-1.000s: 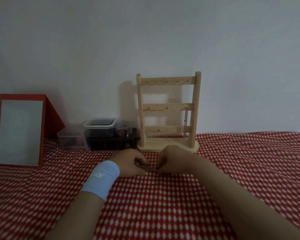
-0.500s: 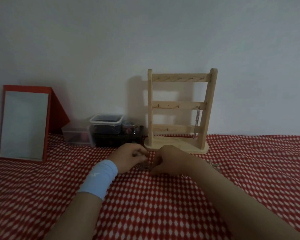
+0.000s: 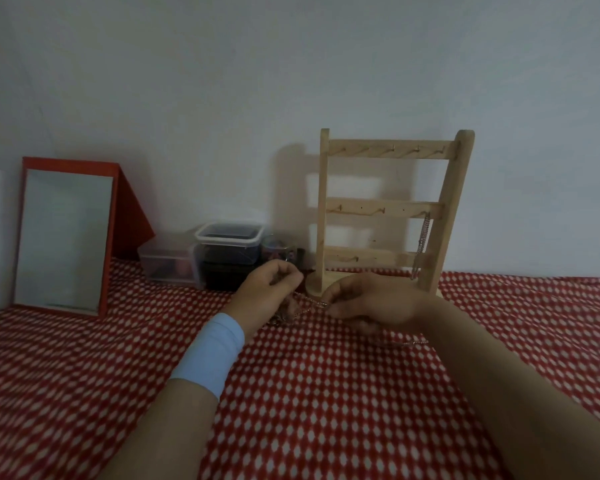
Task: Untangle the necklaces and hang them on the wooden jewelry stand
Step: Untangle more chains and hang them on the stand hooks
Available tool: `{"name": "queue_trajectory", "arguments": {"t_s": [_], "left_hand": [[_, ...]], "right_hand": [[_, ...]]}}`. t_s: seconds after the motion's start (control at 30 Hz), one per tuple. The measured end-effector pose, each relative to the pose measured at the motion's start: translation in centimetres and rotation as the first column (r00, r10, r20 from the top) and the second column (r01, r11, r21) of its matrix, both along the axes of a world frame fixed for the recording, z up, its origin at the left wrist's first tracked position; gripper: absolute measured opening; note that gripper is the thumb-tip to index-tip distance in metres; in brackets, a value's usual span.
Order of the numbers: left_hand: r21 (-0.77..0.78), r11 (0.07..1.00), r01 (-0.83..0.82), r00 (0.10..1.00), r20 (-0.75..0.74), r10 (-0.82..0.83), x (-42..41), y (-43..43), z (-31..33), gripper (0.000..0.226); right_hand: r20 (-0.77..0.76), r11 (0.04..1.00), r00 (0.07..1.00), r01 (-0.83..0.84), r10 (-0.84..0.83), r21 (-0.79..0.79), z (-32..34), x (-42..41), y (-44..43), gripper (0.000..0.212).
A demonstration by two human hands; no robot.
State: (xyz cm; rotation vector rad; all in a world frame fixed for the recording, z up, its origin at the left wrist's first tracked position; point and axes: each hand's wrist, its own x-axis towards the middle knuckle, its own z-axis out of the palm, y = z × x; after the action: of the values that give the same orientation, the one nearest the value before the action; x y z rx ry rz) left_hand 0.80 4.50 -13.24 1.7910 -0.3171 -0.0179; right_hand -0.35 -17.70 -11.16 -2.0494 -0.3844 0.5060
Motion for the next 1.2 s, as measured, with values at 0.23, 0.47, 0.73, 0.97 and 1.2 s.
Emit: {"name": "queue_trajectory", "arguments": {"t_s": [0.23, 0.47, 0.73, 0.97, 1.2], "left_hand": [[0.484, 0.875, -0.034, 0.987, 0.156, -0.048, 0.1, 1.5, 1.5, 0.016], [0.654, 0.756, 0.018, 0.980, 0.140, -0.144, -0.1, 1.1, 2.3, 0.008], [0.550, 0.833, 0.058, 0.994, 0.041, -0.096, -0.5, 1.1, 2.7, 0.019], [0.629, 0.731, 0.263, 0.964, -0.204, -0.172, -1.0, 1.2, 3.3, 0.015], [0.757, 0.608, 0.239, 0.971, -0.169, -0.171, -1.3, 1.3, 3.1, 0.011]], "right_hand": [[0.156, 0.964, 0.988, 0.061, -0.020, -0.258, -0.4, 0.1, -0.6, 0.017], [0.217, 0.924, 0.976, 0.105, -0.024, -0.368, 0.2, 0.1, 0.0, 0.019], [0.193, 0.935, 0.980, 0.109, -0.045, -0.337, 0.6, 0.0, -0.3, 0.024], [0.182, 0.738, 0.981, 0.072, 0.069, -0.671, 0.9, -0.3, 0.7, 0.027], [0.205, 0.686, 0.962, 0.028, 0.178, -0.727, 0.3, 0.1, 3.8, 0.049]]}}
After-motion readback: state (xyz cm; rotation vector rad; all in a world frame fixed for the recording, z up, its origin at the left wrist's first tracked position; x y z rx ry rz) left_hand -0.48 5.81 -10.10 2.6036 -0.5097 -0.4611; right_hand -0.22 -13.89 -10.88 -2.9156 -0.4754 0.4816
